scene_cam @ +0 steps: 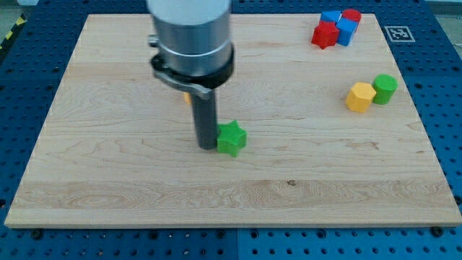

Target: Move the green star below the green circle

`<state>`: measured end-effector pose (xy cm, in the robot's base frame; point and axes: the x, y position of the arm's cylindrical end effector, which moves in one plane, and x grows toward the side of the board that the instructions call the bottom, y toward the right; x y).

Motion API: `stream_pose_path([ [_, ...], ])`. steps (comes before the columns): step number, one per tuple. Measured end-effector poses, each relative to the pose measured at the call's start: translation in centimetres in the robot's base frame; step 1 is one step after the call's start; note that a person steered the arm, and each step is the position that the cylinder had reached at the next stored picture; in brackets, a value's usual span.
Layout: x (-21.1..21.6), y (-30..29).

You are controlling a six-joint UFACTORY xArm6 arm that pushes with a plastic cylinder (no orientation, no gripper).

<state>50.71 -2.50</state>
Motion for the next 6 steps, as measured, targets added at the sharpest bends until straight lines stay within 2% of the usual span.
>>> stream_pose_path([
  [4,1.7,18.5],
  [6,1.7,24.9],
])
